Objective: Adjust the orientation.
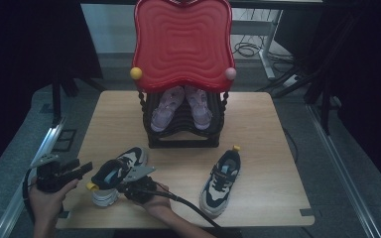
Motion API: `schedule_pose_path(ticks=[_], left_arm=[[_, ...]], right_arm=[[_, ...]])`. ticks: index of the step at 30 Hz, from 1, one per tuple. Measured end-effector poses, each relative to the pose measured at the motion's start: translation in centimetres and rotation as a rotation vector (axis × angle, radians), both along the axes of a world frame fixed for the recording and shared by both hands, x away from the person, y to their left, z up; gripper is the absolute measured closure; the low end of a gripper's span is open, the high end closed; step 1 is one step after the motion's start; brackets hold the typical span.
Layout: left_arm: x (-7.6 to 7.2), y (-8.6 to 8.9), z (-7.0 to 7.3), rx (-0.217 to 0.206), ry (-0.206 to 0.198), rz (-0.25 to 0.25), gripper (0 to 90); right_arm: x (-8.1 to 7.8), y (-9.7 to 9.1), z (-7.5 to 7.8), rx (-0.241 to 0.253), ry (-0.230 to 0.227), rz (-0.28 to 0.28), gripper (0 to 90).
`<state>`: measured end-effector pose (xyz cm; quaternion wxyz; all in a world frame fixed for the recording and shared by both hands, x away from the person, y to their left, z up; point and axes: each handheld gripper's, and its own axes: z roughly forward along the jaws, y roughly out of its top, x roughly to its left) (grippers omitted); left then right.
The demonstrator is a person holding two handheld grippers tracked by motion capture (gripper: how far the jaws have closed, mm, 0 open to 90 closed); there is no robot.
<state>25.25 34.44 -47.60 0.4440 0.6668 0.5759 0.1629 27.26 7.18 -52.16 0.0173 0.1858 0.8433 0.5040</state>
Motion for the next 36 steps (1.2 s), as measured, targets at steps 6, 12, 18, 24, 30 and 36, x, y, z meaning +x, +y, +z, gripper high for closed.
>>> schedule_pose_path(ticks=[6,12,18,24,30,36], left_arm=[[0.1,0.0,0.0,0.001,0.000,-0.004,39.0],[0.4,-0.2,0.0,-0.003,-0.001,-0.010,39.0],[0.9,-0.5,0.2,0.003,-0.009,-0.016,39.0],[1.2,-0.9,0.0,0.011,0.001,-0.022,39.0],[1.1,-0.8,0.1,0.020,-0.001,-0.010,39.0],[1.2,-0.8,0.1,0.024,-0.001,-0.009,38.9]], right_arm=[[-0.1,0.4,-0.1,0.000,0.008,0.009,89.6],[-0.4,-1.2,1.2,0.016,-0.015,-0.001,89.6],[-0.8,-5.1,3.5,0.044,-0.061,-0.042,89.6],[-0.6,-10.4,5.1,0.059,-0.077,-0.118,89.6],[-0.4,-15.1,5.5,0.079,-0.073,-0.202,89.5],[-0.7,-19.4,5.8,0.080,-0.075,-0.282,89.5]])
